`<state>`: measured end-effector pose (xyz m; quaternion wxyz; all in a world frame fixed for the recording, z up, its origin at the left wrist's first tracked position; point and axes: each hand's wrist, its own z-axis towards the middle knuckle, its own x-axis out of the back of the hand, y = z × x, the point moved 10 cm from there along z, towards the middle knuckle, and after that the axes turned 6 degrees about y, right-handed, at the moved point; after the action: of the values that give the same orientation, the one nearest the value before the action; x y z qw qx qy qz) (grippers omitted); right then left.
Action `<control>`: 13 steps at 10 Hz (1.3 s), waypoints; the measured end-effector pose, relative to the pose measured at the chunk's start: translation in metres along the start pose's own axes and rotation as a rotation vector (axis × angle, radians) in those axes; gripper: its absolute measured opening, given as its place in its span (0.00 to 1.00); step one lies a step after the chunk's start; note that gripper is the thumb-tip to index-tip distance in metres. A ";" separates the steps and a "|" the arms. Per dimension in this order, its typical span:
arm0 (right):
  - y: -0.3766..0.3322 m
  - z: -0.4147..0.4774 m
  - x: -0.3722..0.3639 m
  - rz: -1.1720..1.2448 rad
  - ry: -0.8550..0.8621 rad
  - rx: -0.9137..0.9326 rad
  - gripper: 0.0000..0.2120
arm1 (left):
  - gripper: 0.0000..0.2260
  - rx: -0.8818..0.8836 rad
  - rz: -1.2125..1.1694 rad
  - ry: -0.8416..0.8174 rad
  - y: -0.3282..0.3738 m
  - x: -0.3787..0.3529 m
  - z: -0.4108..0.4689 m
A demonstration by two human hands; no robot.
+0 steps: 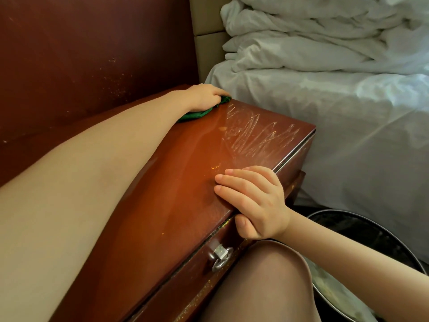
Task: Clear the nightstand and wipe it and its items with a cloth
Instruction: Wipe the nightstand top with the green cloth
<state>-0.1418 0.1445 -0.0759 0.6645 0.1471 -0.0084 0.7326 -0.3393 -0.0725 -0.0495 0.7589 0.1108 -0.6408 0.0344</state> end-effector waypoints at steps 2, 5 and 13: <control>-0.001 0.000 -0.001 -0.027 -0.017 0.023 0.22 | 0.19 -0.018 0.011 -0.016 0.003 -0.001 -0.004; -0.002 0.000 0.000 -0.035 -0.012 0.023 0.22 | 0.17 -0.071 -0.049 -0.035 0.007 0.001 -0.015; -0.004 0.004 -0.001 -0.033 -0.051 0.044 0.21 | 0.20 -0.418 -0.118 -0.136 0.045 0.009 -0.134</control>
<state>-0.1369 0.1428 -0.0731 0.6726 0.1801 -0.0068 0.7178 -0.2171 -0.0007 -0.0557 0.7209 -0.0096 -0.6763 -0.1510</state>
